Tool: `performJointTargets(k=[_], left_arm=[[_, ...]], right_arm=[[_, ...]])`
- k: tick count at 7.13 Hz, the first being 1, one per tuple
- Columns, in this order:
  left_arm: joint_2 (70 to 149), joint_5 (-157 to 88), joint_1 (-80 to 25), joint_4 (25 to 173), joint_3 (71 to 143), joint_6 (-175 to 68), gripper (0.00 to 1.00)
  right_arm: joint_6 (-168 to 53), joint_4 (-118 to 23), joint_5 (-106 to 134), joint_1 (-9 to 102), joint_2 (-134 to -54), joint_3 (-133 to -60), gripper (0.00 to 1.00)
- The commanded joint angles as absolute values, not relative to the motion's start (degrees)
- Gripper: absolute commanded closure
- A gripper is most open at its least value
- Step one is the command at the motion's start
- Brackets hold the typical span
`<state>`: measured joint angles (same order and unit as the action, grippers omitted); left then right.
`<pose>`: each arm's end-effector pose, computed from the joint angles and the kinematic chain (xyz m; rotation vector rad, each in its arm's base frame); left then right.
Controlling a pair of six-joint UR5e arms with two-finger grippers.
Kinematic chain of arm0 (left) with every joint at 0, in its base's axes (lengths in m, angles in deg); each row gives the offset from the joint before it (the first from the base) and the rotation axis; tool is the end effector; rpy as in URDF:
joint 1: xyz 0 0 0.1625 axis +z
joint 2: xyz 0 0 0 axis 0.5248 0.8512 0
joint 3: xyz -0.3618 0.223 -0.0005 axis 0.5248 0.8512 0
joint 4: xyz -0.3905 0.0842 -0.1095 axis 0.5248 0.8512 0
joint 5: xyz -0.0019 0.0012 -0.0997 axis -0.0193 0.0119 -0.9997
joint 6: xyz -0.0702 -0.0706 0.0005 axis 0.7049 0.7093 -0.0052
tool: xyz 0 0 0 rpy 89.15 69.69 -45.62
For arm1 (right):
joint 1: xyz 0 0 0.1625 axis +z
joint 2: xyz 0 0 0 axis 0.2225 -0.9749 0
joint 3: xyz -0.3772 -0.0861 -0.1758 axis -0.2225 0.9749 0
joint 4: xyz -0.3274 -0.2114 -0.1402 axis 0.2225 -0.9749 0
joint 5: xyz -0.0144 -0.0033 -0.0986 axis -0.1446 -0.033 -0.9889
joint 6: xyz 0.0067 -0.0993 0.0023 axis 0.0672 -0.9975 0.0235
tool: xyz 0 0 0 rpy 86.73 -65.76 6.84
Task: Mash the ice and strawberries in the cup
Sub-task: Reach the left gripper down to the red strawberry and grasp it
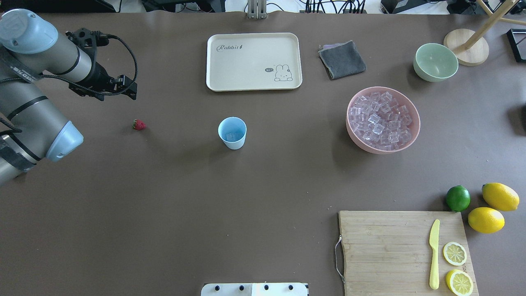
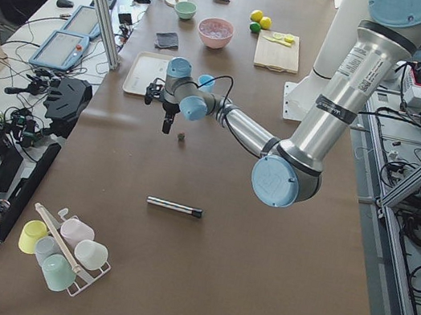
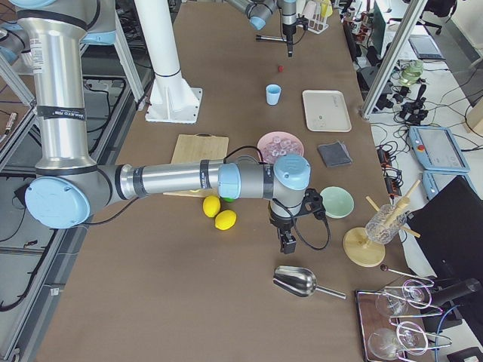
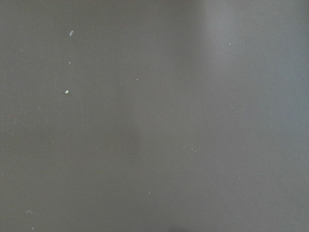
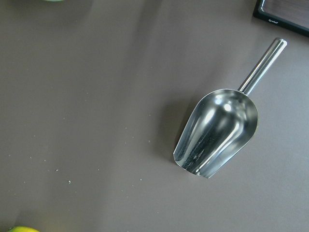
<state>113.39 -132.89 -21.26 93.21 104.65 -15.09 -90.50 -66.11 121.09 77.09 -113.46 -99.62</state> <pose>0.3336 -0.5806 0.4032 0.1601 0.8621 -0.0727 0.0686 -0.4982 0.6123 0.1247 -0.6933 -0.2826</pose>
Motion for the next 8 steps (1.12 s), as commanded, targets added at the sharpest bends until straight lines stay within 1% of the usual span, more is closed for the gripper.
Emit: performJointTargets(k=[1, 3, 5, 6, 8], left_arm=[[113.5, -132.7, -18.5, 93.2, 104.4, -14.6, 0.02], [113.5, -130.4, -14.5, 93.1, 104.1, -15.0, 0.02], [113.9, -129.4, -14.2, 93.1, 102.5, -17.0, 0.04], [114.9, -129.4, -14.2, 93.1, 101.0, -18.1, 0.08], [115.1, -128.9, -14.2, 94.5, 99.0, -18.2, 0.08]], right_arm=[[-91.4, -65.9, 121.2, 77.5, -115.4, -99.7, 0.01], [-91.7, -65.9, 121.2, 77.7, -116.8, -101.0, 0.01], [-91.9, -65.8, 121.0, 77.7, -116.6, -100.9, 0.01], [-92.1, -65.8, 121.0, 78.0, -116.7, -101.0, 0.01], [-92.8, -65.8, 121.0, 78.5, -116.8, -101.0, 0.01]])
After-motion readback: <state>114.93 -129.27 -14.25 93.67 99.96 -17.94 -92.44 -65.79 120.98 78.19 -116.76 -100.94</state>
